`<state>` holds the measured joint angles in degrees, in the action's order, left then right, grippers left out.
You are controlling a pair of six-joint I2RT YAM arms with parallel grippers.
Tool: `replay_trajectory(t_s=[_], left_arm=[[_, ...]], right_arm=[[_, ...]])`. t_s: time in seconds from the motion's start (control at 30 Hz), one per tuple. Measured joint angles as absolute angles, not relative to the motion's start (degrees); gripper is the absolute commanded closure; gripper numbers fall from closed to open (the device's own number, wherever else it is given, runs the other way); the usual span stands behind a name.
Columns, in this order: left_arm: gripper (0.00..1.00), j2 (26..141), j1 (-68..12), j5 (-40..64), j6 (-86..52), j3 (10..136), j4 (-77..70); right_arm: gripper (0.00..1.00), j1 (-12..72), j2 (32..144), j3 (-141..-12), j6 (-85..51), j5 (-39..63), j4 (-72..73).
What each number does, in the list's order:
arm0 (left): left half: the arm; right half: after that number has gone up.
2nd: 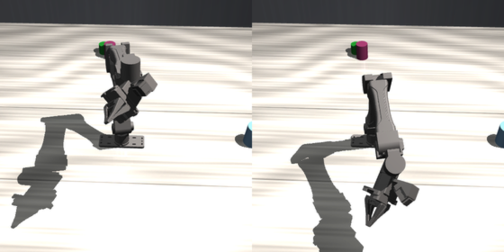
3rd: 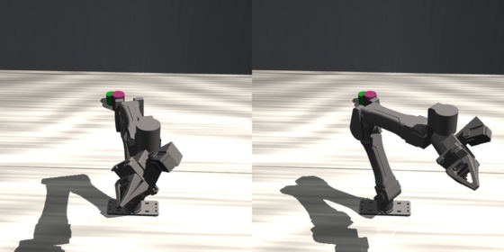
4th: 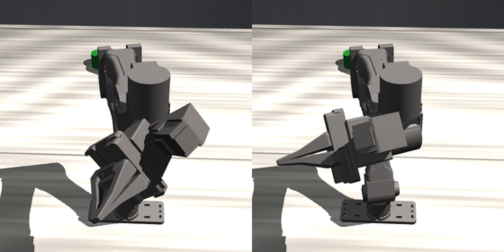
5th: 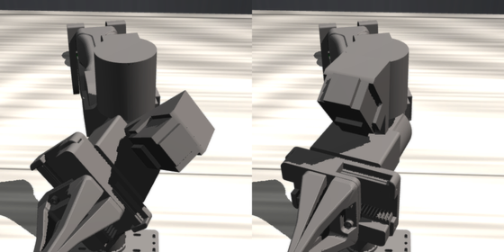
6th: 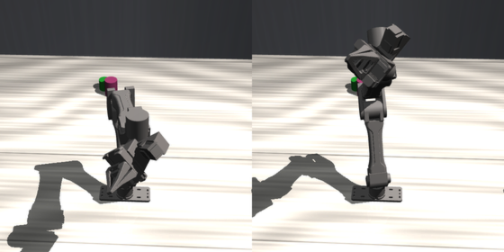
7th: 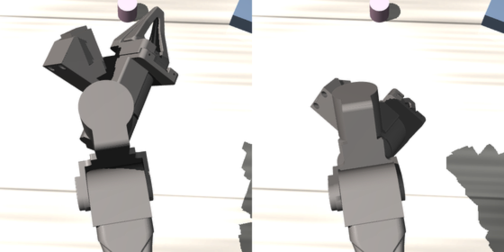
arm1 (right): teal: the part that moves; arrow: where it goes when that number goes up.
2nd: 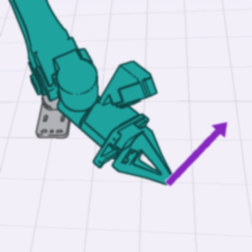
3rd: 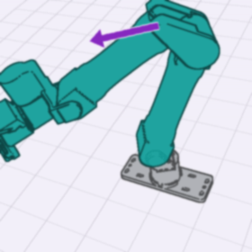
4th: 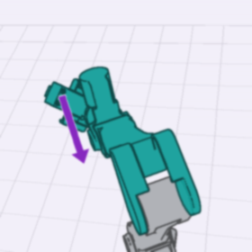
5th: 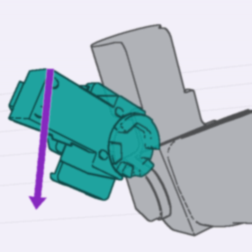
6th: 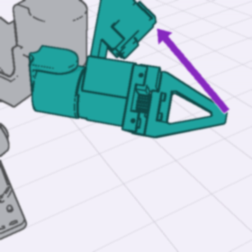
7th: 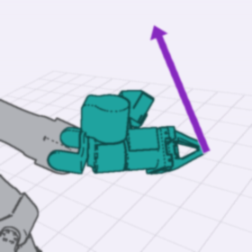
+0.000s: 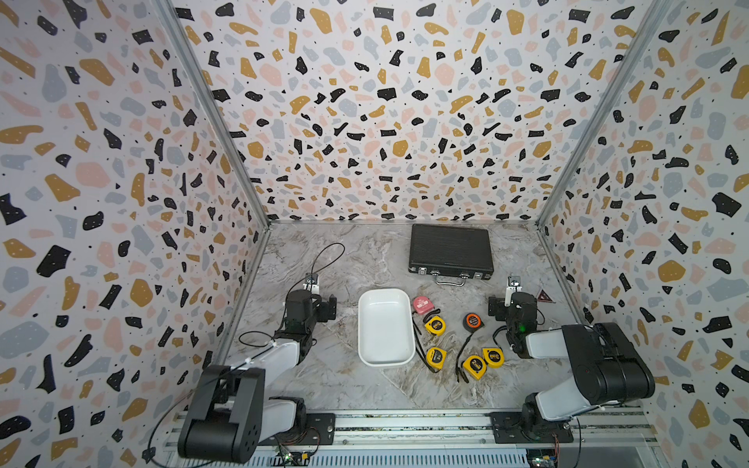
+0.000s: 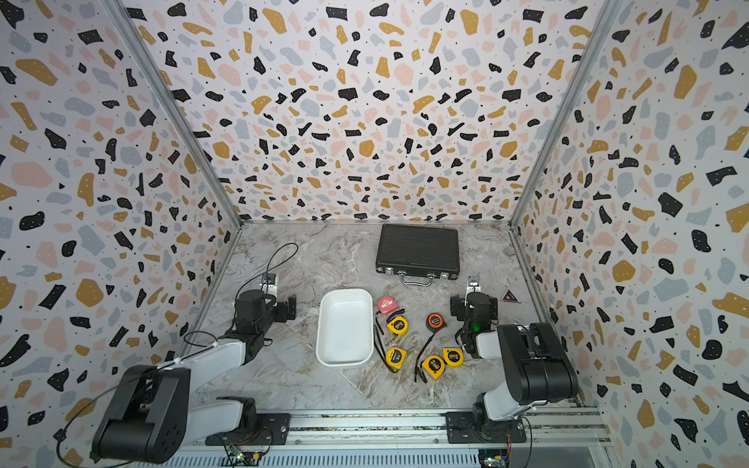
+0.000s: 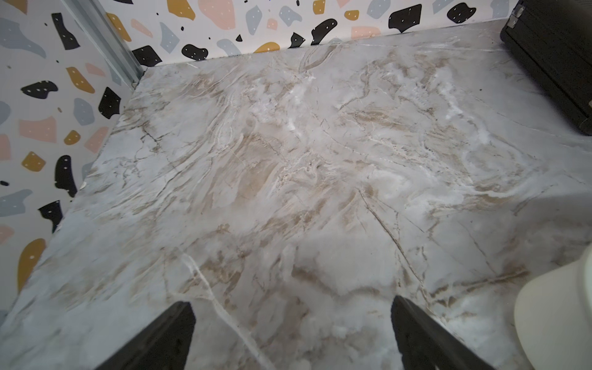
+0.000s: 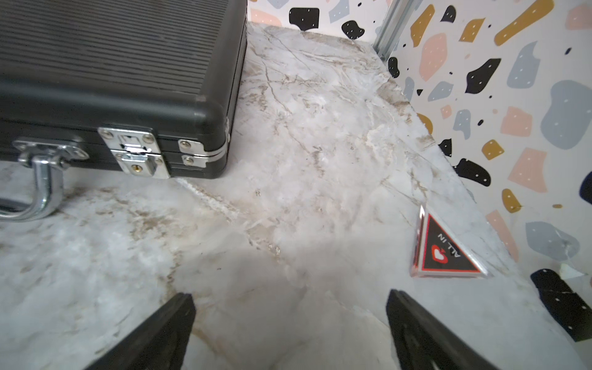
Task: Take the tape measure out of the storage box
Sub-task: Reset both arms
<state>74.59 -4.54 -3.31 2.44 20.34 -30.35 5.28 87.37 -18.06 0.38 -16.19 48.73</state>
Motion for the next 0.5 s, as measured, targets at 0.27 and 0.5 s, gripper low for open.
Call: replay_trajectory(t_s=[0.27, 0.5], left_arm=[[0.00, 81.5, -2.2, -0.5, 1.8, 18.2, -42.5], [0.00, 81.5, -1.9, -0.5, 1.1, 18.1, -45.8]], right_arm=[[0.02, 5.1, 87.4, -15.8, 0.5, -16.0, 55.9], [0.03, 5.1, 87.4, -15.2, 0.6, -15.6, 58.5]])
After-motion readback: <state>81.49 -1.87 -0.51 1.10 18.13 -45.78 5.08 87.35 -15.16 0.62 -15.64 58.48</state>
